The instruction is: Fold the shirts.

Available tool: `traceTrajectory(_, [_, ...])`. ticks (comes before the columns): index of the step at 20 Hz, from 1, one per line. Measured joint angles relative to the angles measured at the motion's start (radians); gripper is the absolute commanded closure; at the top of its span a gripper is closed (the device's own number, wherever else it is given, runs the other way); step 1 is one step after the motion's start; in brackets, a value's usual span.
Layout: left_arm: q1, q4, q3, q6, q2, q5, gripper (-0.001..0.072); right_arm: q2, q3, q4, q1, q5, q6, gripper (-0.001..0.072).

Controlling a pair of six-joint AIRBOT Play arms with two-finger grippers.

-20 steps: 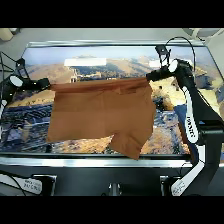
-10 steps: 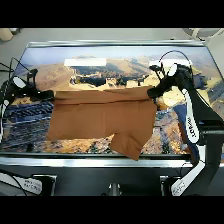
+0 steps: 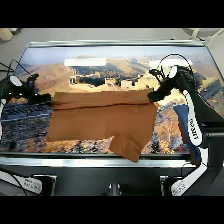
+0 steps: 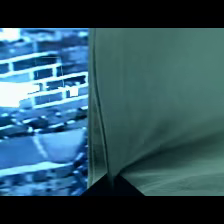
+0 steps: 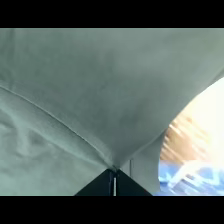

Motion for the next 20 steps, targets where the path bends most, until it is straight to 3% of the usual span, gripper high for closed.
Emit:
traceTrajectory(6, [0.014,0.003,0.003,-0.004,-0.028,-0.034,0.0682,0.016,-0.060,-0.009,0.002,0.062,0.010,0.0691])
traceTrajectory(7, [0.014,0.003,0.001,-0.004,-0.033,-0.034,0.0602,0.017,-0.079,0.000,0.002,0.061,0.018,0.0539])
traceTrajectory(8, [0.014,0.005,0.000,-0.004,-0.035,-0.036,0.0349,0.018,-0.092,0.010,0.002,0.059,0.022,0.0326])
traceTrajectory(9, [0.016,0.006,0.004,-0.005,-0.038,-0.041,0.0193,0.020,-0.103,0.019,-0.001,0.048,0.027,0.0290])
traceTrajectory(12, [0.023,0.002,0.044,-0.017,-0.034,-0.090,0.0214,0.059,-0.108,0.056,-0.034,0.034,0.026,0.0288])
traceTrajectory(13, [0.031,0.000,0.055,-0.022,-0.026,-0.114,0.0273,0.083,-0.108,0.062,-0.058,0.047,0.019,0.0288])
traceTrajectory(16, [0.069,0.005,0.034,-0.039,0.030,-0.183,0.0276,0.162,-0.127,0.059,-0.144,0.140,-0.010,0.0289])
traceTrajectory(20, [0.123,0.002,-0.274,-0.032,0.215,-0.175,0.0276,0.307,-0.338,0.044,-0.208,0.181,-0.065,0.0291])
